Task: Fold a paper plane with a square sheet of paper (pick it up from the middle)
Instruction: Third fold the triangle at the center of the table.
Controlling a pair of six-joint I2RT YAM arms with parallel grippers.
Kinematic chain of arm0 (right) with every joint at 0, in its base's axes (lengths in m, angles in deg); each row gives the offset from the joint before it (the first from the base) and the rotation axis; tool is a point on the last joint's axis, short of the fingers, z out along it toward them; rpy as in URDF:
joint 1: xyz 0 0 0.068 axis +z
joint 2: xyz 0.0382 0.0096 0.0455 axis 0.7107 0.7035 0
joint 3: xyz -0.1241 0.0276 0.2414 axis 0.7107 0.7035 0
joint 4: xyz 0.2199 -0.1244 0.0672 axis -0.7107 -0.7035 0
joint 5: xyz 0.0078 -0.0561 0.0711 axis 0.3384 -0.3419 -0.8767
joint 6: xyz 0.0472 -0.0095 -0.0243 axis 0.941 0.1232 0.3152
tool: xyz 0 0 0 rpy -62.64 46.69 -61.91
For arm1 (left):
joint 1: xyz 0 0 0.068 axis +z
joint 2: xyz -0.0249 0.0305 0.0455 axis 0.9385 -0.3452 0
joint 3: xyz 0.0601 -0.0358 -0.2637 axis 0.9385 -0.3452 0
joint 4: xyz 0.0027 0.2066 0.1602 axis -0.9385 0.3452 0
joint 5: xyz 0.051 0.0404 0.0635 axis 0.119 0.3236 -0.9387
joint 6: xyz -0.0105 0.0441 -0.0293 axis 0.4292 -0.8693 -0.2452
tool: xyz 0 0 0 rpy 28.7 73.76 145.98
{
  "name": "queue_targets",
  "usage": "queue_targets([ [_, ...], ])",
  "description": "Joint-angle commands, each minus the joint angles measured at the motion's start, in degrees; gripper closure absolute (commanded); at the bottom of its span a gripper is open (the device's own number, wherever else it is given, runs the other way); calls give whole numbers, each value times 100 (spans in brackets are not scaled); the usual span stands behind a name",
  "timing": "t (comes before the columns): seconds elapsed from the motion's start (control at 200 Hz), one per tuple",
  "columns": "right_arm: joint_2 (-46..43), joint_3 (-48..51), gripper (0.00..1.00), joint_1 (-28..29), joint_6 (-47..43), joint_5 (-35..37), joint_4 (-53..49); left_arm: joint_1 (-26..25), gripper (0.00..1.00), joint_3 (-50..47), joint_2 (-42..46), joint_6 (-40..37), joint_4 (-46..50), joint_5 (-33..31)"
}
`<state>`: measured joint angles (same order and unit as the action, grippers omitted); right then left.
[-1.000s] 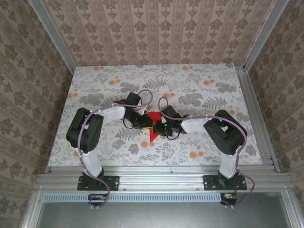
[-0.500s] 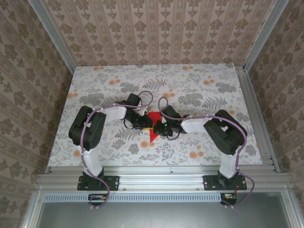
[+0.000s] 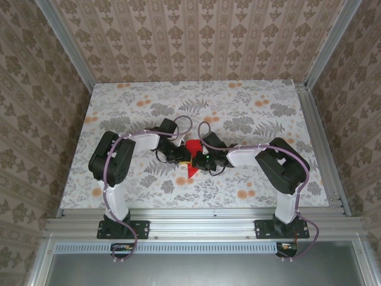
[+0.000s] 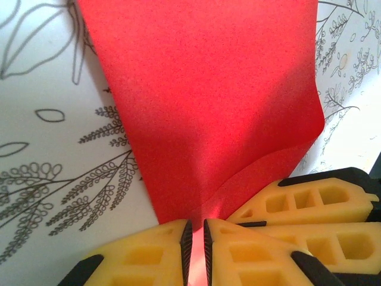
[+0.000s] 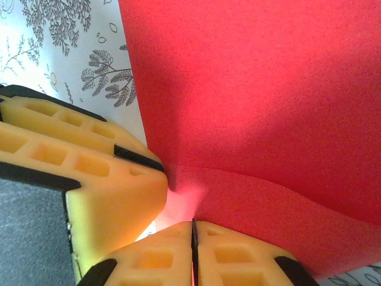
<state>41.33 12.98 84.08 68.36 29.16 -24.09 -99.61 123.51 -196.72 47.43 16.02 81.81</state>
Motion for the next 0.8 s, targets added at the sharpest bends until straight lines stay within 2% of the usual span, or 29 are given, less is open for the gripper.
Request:
queue_targets([
  [0.0, -20, 20, 88, -11, -129, 249, -544, -26, 82, 39, -305, -280, 355, -563],
  [0.21, -251, 12, 85, -11, -138, 293, -473, -78, 83, 87, -438, -459, 617, -1069],
  [0.425, -675, 39, 78, -22, -163, 374, -365, -127, 84, 58, -609, -480, 626, -1206],
  [0.6, -926, 170, 79, -45, -112, 404, -288, -157, 84, 84, -659, -530, 652, -1267],
  [0.8, -695, 177, 83, -86, -84, 490, -311, -175, 84, 96, -678, -592, 713, -1368],
])
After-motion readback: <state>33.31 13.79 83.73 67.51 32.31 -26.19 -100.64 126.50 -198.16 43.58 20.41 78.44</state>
